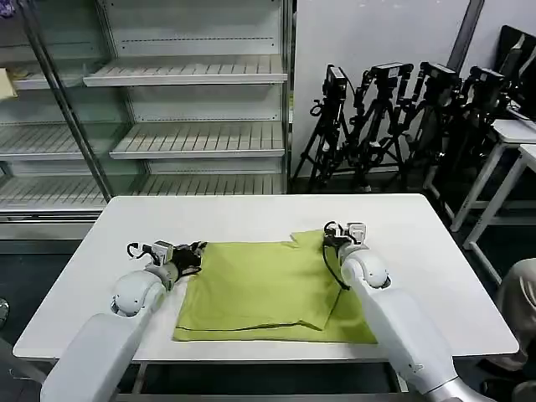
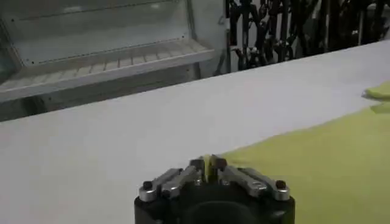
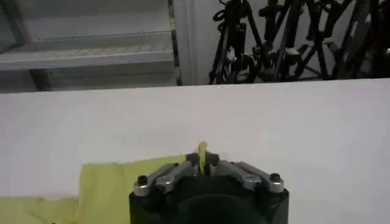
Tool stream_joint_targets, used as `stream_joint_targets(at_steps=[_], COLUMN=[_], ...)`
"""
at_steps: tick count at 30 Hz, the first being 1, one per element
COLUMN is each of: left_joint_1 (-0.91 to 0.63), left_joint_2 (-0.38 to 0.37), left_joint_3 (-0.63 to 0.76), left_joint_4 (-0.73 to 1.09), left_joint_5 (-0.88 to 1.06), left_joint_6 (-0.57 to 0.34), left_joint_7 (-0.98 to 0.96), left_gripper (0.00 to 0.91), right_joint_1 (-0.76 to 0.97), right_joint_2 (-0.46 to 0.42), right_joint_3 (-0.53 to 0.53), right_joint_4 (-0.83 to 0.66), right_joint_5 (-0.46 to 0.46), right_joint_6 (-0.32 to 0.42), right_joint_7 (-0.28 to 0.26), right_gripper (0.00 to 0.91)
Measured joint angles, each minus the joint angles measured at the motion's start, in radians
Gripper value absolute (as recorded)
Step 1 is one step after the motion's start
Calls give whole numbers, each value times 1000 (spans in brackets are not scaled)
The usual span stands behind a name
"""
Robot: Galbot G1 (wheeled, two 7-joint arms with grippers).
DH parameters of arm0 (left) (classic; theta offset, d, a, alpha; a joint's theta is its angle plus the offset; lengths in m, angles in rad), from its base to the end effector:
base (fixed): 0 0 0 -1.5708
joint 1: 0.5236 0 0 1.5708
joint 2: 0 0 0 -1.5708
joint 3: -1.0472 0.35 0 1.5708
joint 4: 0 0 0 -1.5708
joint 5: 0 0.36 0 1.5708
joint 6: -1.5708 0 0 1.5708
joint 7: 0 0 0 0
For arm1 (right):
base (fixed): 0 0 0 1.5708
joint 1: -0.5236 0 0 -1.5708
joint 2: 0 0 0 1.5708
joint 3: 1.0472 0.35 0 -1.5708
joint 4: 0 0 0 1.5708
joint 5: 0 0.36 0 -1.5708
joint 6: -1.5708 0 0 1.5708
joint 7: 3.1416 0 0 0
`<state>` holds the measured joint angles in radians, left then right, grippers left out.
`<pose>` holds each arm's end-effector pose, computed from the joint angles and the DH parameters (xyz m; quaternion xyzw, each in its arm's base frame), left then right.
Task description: Fold and organize the clothes.
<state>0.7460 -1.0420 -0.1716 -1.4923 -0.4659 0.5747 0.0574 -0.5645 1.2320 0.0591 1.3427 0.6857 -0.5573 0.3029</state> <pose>0.4371 0.0840 -0.2715 -0.1340 -0.9545 -0.0844 0.2529 0.4908 0.0048 -0.2611 0.0506 -0.9671 -0.0129 0.2490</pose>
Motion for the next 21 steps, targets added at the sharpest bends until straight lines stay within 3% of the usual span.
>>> stream_joint_targets(at_steps=[10,21], left_joint_1=[7,62], left_joint_2=[11,25], left_joint_3=[1,-26], left_joint_4=[-29,-139], left_joint_5=[-23,-75], left_joint_6=[-1,-16], left_joint_7=[-21,-69], left_gripper=[10,10], right_joint_1=[-22,-106], right_joint_2=[-17,-59], right_joint_3=[16,60], right_joint_4=[38,184], right_joint_5=[-4,-9], right_joint_6=[10,2], right_joint_7=[-9,5], right_gripper=[0,0])
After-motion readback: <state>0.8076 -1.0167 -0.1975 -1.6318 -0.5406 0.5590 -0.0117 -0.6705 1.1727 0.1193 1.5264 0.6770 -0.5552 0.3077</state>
